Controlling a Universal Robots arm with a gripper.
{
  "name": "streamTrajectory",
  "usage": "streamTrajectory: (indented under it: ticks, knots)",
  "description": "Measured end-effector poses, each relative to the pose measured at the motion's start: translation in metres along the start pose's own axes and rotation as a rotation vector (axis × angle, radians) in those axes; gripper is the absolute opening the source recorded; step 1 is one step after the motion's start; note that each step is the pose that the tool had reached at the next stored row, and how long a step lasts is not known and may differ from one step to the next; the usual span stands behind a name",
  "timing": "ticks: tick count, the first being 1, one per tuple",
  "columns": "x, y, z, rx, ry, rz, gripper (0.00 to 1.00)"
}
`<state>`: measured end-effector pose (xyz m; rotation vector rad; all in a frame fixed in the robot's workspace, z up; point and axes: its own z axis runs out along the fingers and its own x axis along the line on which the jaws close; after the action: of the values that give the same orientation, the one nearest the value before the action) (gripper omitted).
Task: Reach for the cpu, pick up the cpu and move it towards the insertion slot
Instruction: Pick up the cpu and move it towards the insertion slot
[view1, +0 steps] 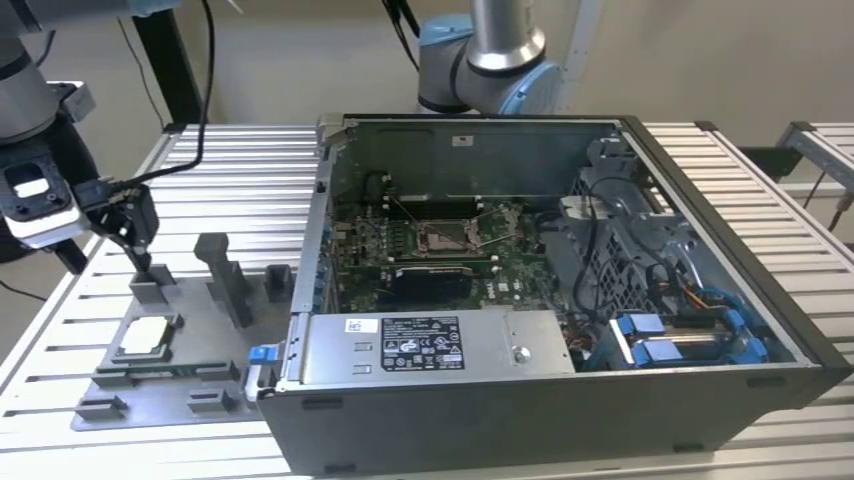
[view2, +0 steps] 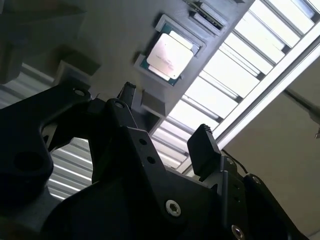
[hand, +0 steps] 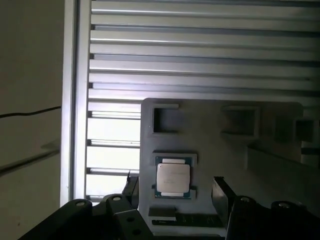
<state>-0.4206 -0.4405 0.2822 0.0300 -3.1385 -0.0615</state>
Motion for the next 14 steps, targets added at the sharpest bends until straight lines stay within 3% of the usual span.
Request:
streamTrajectory:
  ticks: [14]
  knots:
    - [0.0002, -0.0005, 0.0131, 0.0, -0.0001, 0.0, 1.0]
